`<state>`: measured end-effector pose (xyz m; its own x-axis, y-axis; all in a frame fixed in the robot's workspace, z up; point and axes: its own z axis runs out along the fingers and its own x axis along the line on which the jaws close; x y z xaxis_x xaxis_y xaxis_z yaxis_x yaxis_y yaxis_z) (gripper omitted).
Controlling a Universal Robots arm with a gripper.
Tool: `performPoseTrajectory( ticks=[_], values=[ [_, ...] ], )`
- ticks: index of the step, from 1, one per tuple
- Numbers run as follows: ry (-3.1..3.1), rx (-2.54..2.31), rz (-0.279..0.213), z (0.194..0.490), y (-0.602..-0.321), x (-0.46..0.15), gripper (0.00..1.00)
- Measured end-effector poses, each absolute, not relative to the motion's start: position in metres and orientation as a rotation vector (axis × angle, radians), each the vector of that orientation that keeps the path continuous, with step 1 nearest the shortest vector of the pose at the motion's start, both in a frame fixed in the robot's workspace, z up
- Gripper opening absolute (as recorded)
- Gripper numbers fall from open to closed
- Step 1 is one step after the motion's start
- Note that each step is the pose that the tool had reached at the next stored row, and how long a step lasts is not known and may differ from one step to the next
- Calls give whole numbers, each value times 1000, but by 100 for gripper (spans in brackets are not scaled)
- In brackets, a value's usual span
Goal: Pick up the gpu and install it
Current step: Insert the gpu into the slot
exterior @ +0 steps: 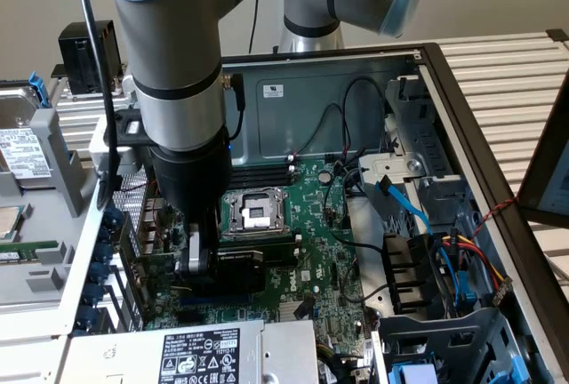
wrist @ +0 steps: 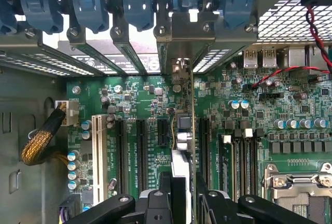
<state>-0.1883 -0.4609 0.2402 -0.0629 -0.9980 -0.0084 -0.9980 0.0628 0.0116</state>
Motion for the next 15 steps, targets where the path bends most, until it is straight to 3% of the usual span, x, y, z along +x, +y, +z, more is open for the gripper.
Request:
performPoseTrajectory(
  ticks=[15],
  values=[
    [-2289,2149,-22,240,-461,-190,28]
  ],
)
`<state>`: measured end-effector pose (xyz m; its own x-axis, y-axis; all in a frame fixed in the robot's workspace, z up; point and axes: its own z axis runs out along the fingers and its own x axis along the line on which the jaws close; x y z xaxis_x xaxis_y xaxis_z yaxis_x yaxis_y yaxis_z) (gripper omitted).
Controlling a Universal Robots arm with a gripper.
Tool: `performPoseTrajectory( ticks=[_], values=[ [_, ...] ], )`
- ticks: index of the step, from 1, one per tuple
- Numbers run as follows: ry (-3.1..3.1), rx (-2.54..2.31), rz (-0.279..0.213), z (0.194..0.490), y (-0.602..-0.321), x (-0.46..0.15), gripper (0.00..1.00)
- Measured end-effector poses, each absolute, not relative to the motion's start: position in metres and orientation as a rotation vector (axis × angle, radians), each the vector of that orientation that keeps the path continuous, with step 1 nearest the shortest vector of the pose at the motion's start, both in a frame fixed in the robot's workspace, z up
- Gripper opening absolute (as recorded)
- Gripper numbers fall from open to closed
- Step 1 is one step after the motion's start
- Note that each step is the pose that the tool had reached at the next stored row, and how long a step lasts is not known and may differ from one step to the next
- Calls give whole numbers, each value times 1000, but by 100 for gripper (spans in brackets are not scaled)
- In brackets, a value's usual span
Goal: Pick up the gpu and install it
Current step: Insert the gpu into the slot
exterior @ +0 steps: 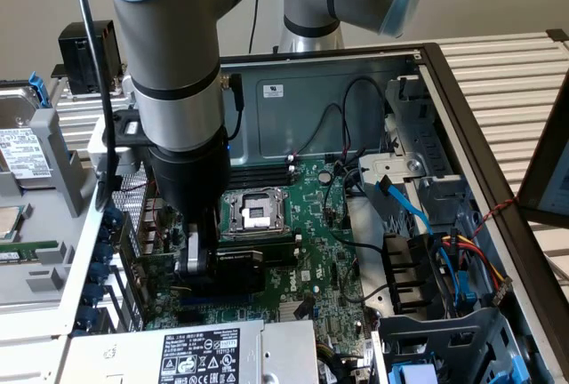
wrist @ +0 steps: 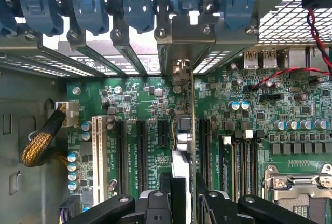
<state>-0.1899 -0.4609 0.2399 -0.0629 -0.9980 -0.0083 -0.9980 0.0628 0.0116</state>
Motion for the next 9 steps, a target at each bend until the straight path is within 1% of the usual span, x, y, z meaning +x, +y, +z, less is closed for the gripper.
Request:
performPoseTrajectory(
  ticks=[9],
  values=[
    [-2289,2149,-22,240,-461,-190,28]
  ],
)
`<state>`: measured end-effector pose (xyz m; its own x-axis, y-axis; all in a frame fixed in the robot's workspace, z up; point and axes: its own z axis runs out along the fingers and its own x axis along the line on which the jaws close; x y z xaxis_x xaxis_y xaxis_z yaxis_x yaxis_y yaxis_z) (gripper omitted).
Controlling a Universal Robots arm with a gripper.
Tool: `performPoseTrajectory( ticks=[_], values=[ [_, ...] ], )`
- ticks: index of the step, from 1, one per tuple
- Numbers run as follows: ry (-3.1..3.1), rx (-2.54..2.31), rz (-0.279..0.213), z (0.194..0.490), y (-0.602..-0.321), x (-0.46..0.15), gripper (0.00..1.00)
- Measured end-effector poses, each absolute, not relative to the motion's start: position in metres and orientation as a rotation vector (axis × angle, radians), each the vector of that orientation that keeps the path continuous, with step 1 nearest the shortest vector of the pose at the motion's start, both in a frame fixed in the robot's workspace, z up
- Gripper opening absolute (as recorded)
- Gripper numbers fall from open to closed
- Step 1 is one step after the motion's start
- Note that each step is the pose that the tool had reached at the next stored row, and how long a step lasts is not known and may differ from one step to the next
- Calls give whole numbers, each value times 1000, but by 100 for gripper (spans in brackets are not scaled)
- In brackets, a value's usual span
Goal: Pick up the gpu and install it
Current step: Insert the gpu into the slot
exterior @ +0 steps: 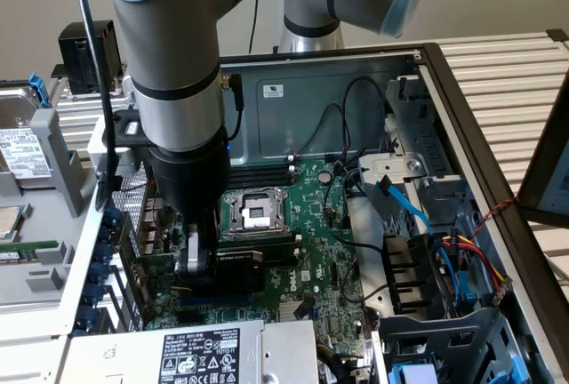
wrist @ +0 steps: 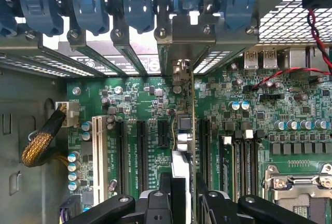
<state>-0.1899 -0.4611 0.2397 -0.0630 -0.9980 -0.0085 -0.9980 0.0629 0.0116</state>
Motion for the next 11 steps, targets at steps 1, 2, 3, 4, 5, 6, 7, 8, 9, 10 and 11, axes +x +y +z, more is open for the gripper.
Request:
performPoseTrajectory(
  ticks=[1,2,3,4,5,6,7,8,9,10,11],
  values=[
    [-2289,2149,-22,240,-461,-190,28],
    [-2289,2149,-22,240,-461,-190,28],
    [-2289,2149,-22,240,-461,-190,28],
    [-2289,2149,-22,240,-461,-190,28],
    [-2289,2149,-22,240,-462,-190,28],
    [-2289,2149,-22,240,-462,-190,28],
    [-2289,2149,-22,240,-462,-190,28],
    [-2289,2149,-22,240,-462,-190,28],
    [-2289,2149,-22,240,-462,-190,28],
    [-2289,2149,-22,240,-462,-190,28],
    [-2289,2149,-22,240,-462,-190,28]
  ],
)
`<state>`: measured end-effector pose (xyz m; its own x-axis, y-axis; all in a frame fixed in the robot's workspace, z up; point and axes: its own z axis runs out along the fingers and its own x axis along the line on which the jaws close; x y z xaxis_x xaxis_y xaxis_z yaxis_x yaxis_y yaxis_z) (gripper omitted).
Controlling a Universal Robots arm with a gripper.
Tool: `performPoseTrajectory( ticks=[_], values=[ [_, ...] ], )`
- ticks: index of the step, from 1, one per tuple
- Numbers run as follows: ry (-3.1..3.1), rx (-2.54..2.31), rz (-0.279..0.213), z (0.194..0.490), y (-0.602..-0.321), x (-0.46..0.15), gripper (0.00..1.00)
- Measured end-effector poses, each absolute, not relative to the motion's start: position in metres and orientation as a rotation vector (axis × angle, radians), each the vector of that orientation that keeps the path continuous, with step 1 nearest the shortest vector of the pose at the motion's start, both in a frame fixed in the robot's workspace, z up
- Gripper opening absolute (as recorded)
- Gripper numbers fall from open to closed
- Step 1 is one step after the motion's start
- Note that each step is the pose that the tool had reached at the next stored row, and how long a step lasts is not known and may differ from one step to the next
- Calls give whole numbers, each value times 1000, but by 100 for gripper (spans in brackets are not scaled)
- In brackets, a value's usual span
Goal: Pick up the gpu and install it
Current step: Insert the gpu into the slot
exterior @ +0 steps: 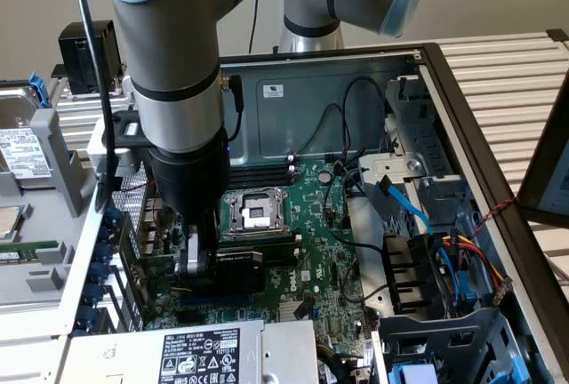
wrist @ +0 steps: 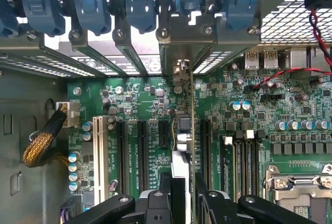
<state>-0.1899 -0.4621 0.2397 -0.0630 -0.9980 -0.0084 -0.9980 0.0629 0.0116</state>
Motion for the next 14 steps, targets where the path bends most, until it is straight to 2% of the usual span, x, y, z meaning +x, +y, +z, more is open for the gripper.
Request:
performPoseTrajectory(
  ticks=[14],
  values=[
    [-2289,2149,-23,240,-462,-189,28]
  ],
)
